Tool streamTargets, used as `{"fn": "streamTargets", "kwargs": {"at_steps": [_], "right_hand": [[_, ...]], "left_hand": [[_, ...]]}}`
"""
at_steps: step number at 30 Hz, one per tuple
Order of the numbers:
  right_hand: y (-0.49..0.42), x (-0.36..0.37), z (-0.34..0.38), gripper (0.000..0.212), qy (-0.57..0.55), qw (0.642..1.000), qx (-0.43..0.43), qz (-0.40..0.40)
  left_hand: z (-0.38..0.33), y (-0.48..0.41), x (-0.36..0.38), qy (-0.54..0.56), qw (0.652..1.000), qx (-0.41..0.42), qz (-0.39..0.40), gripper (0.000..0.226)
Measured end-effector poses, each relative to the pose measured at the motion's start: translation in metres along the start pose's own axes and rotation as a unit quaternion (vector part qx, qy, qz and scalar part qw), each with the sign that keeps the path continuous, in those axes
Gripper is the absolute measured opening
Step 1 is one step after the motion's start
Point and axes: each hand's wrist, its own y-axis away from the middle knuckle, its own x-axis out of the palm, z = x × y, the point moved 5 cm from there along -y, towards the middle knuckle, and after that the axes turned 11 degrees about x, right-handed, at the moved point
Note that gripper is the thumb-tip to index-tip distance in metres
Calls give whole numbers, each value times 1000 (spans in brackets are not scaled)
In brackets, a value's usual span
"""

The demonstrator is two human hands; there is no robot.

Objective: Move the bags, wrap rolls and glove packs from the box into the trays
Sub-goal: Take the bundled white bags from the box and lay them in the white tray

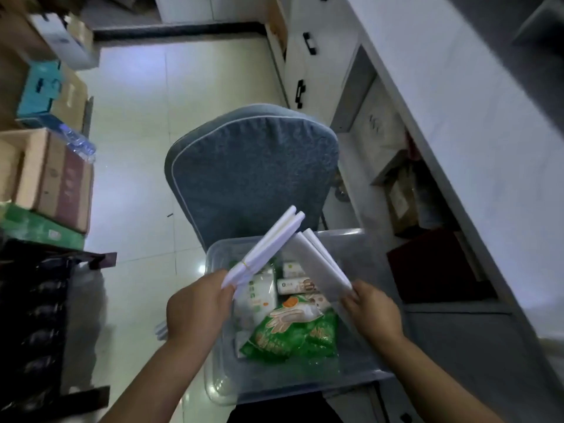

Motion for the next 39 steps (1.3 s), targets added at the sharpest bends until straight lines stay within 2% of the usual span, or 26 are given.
{"fn": "streamTargets", "kwargs": {"at_steps": [2, 6, 9, 12, 15, 17, 20, 23, 25, 28, 32, 34, 36, 39], "right_hand": [[18, -41, -10, 13, -54, 997, 35, -48], [47, -107, -22, 25, -176, 968, 90, -153], [66, -149, -24, 30, -266, 927, 111, -240], [84, -184, -32, 35, -355, 873, 123, -312], [104, -214, -47, 18, -412, 836, 104, -346], [118, -230, -63, 6, -416, 829, 100, -359], [139, -249, -93, 19, -413, 824, 80, -380], [155, -265, -128, 27, -451, 801, 61, -389], [161, -273, -154, 25, -503, 777, 58, -373], [171, -289, -191, 28, -541, 756, 41, -366], [182, -317, -241, 25, -534, 764, 13, -362], [184, -329, -272, 20, -513, 766, 21, -388], [183, -335, -306, 19, -522, 748, 55, -406], [170, -330, -341, 27, -592, 734, 87, -321]], "left_hand": [[-30, -7, -7, 32, 999, 26, -14, 17], [-109, -27, -13, 147, 985, 87, -35, 28], [-178, -31, -9, 274, 952, 137, -12, 12], [-243, -21, -10, 344, 916, 204, 12, 18], [-300, -7, -7, 404, 873, 259, 90, 36], [-333, 2, -6, 430, 843, 298, 126, 38], [-376, 16, -4, 460, 809, 332, 155, 37], [-418, 34, 5, 500, 767, 344, 209, 31], [-447, 47, 11, 495, 766, 346, 217, 41], [-486, 64, 22, 459, 801, 349, 161, 54], [-537, 80, 40, 462, 815, 326, 125, 42], [-560, 83, 53, 476, 813, 304, 141, 39], [-580, 84, 68, 486, 807, 291, 169, 42], [-598, 84, 97, 491, 799, 258, 235, 41]]}}
